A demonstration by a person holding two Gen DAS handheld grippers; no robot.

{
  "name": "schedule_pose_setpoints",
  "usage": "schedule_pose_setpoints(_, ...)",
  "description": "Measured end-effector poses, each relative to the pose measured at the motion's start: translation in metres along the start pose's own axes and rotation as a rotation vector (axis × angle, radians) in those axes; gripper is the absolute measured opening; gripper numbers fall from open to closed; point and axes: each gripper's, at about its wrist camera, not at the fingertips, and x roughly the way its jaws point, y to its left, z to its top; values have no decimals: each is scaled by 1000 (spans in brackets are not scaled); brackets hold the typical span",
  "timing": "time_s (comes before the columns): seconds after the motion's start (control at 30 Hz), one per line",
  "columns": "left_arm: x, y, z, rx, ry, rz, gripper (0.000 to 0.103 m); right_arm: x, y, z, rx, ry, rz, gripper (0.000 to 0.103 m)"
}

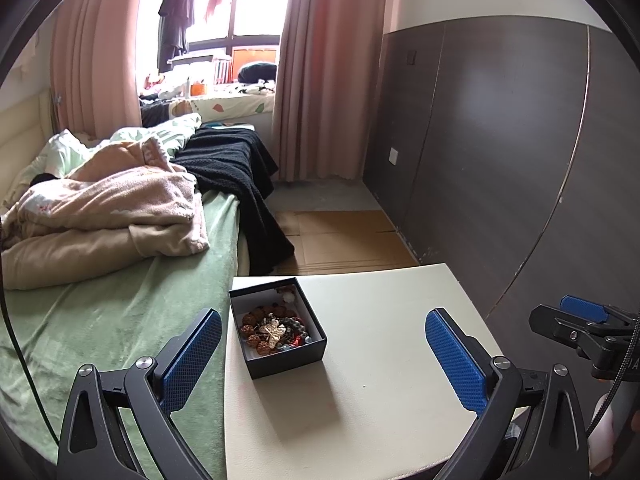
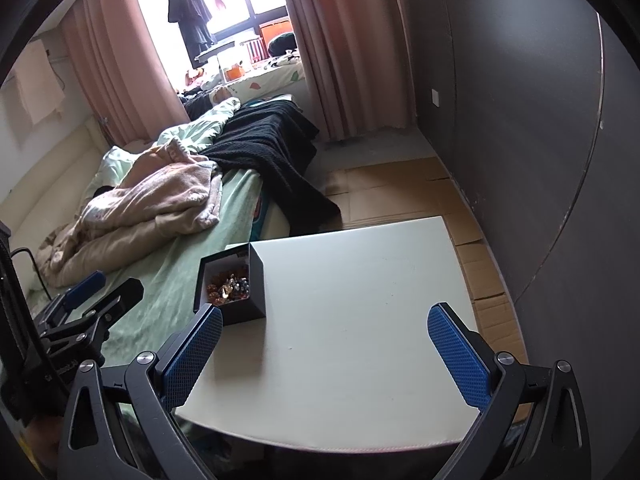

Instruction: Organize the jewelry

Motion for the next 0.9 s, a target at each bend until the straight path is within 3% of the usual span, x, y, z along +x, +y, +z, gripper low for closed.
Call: schedule_pose_setpoints(0.9,-2,1,0,4,0,4,102,-6,-6,0,8,-6,-17,103)
